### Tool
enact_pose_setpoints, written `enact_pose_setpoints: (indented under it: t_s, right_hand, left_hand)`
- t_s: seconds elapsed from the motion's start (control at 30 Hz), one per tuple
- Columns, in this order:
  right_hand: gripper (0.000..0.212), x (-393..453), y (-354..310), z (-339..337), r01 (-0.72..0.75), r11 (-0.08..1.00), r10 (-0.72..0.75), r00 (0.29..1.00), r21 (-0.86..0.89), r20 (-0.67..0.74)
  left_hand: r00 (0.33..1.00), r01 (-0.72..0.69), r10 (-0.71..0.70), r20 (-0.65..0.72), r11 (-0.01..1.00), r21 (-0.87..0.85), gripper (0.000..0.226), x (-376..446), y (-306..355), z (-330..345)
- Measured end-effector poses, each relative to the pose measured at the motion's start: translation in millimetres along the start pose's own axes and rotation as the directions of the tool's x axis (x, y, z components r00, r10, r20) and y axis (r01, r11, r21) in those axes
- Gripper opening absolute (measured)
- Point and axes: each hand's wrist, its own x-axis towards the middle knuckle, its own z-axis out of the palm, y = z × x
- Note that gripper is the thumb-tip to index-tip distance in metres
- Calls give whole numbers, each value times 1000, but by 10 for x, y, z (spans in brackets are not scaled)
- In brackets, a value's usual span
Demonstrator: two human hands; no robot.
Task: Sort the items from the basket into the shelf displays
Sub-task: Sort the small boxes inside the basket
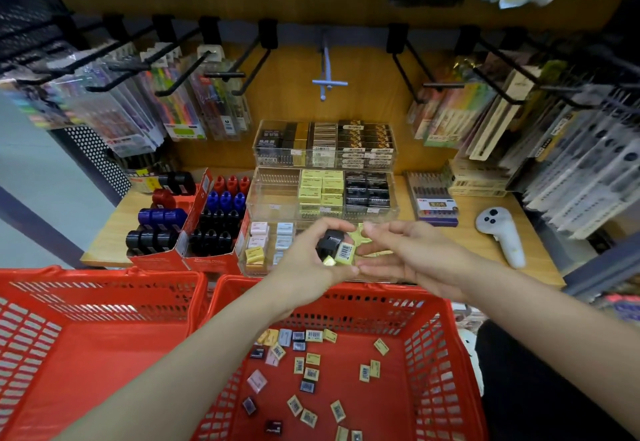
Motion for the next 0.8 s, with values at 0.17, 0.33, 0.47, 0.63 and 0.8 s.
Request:
enact_pose_setpoints:
  t_s: [0.17, 0.33, 0.47, 0.63, 0.8]
  right_hand:
    - [37, -148, 71, 60, -45, 999, 44, 996, -13, -73]
    - [39, -189, 57, -111, 6, 998, -3, 999, 57, -53]
    - [26, -180, 42, -250, 172, 984, -175, 980, -47, -97]
    - [31, -119, 45, -207, 406, 831, -459, 887, -381, -57]
    - [28, -99, 81, -156, 491, 751, -540, 841, -442, 18]
  left_hand:
    - [997, -10, 11, 75, 1000, -16, 44, -28, 51, 197]
    - [995, 83, -72, 70, 980, -182, 38, 5, 39, 214]
    - [989, 141, -129, 75, 971, -192, 22, 58, 45, 151]
    - [963, 256, -220, 153, 923, -287, 23, 83, 55, 187]
    - [978, 198, -176, 114, 955, -222, 27, 89, 45, 176]
